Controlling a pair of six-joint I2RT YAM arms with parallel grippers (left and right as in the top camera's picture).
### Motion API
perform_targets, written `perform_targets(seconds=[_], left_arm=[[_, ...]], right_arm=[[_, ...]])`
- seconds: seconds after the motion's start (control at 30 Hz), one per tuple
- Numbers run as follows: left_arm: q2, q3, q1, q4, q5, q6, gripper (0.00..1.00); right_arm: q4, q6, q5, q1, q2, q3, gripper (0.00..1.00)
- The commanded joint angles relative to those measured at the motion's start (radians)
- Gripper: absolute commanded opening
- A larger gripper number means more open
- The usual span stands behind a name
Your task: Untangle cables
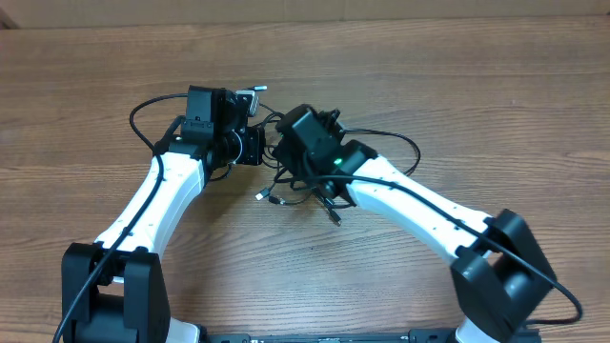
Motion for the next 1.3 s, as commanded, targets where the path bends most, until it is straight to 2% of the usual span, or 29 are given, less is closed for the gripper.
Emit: perform_targets(seconds=[0.0,0.33,0.63,0.83,0.97,1.1,1.27], left_arm=[[0.004,-0.008,0.0,0.003,0.019,-0.014,0.04],[0.004,-0.007,0.0,0.003,0.019,-0.013,0.04],[0.004,-0.008,0.0,0.003,0.033,0.0,0.04],[0.004,-0.007,0.0,0.004,0.224,0.134,0.04],[0.004,-0.008,0.0,0.0,0.232,0.167,0.04],[0.004,-0.007,-0.001,-0.002,0.264,0.221,0.04],[0.004,-0.008,-0.001,-0.012,0.478,0.335,0.04]], right_arm=[[0.006,-0.135,-0.006,-0.023,-0.124,0.001,0.04],[-0.009,-0.188,-0.026,-0.107,-0.204,0.001,0.04],[0.079,-0.225,-0.428,-0.304,-0.207,0.001,0.04],[0.124,-0.225,-0.63,-0.433,-0.206,0.001,0.04],[0.115,-0.287,-0.785,-0.527,-0.206,0.001,0.04],[0.074,-0.292,-0.811,-0.584,-0.206,0.0,0.04],[0.044,-0.288,-0.755,-0.587,-0.205,-0.004,0.04]])
